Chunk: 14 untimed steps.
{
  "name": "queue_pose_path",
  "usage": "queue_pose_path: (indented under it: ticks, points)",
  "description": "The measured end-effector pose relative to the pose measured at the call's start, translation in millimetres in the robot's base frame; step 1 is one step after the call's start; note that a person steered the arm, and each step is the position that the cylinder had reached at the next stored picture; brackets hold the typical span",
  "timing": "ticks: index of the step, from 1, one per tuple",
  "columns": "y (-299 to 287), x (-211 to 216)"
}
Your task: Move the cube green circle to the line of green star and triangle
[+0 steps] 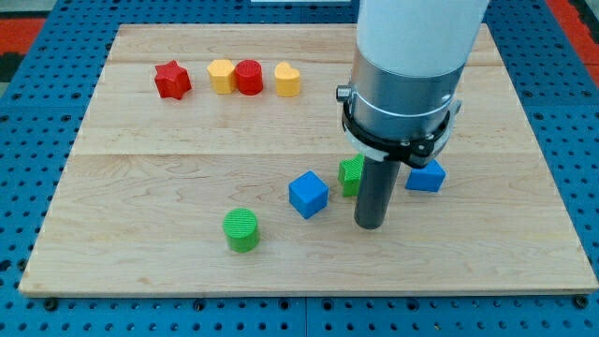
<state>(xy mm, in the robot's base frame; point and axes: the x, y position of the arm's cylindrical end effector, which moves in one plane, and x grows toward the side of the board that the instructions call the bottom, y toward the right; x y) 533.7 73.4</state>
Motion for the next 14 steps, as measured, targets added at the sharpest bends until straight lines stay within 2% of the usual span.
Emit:
queue_pose_path:
  ticks: [1, 2, 3, 4, 6, 7, 8, 9, 10, 11, 12, 13, 14]
  points:
    - [-11, -2]
    - [-8, 21]
    - [-47, 15]
    - [-75, -13]
    - [-81, -18]
    - [-61, 45]
    - [-113, 45]
    - [-159, 28]
    - [-164, -24]
    - [-122, 3]
    - [-121, 30]
    - [-179, 25]
    - [-169, -1]
